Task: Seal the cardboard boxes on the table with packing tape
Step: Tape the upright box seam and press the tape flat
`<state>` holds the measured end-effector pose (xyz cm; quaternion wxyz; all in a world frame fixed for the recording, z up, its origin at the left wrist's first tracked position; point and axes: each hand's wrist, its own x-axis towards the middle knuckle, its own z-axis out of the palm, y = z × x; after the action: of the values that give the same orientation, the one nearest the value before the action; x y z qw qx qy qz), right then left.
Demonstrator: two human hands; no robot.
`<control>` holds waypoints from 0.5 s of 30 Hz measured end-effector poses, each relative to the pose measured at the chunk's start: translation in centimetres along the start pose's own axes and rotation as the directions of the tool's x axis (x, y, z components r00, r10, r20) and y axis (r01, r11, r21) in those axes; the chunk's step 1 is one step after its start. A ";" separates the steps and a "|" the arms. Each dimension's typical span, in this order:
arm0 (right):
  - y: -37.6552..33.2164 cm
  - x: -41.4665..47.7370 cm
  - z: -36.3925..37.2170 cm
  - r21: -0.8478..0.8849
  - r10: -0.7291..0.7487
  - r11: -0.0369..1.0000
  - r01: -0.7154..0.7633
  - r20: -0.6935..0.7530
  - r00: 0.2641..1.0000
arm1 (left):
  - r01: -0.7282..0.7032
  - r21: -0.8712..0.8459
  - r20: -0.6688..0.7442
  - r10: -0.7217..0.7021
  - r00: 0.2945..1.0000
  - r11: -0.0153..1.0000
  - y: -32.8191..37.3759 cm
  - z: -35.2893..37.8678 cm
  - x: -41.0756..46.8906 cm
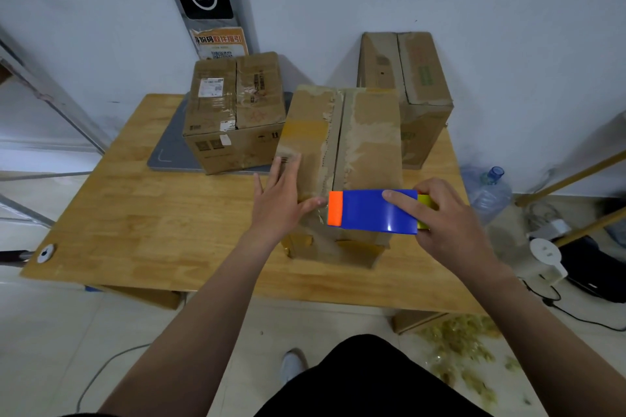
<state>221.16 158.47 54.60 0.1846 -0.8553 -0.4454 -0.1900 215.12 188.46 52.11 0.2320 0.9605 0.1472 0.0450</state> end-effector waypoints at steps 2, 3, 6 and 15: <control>0.1 0.0 -0.3 -0.035 -0.023 0.999 0.023 0.003 1.000 | -0.031 0.047 0.035 0.030 0.999 0.998 -0.2 -0.1 0.2; 0.0 0.0 -0.3 -0.051 -0.031 0.998 0.031 0.007 1.000 | -0.045 0.070 0.051 0.042 0.998 0.997 -0.2 -0.1 0.1; 0.9 -0.5 -0.6 -0.067 -0.011 0.998 0.010 -0.010 1.000 | -0.051 0.083 0.092 0.044 0.995 0.995 -0.2 -0.6 0.2; 4.5 -3.5 -1.4 -0.080 0.115 0.989 -0.124 -0.108 0.988 | -0.068 0.096 0.095 0.059 0.994 0.993 -0.8 -0.1 0.4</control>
<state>222.87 152.95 53.47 0.1813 -0.8766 -0.3748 -0.2414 215.31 189.26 51.85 0.1889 0.9761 0.1078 0.0007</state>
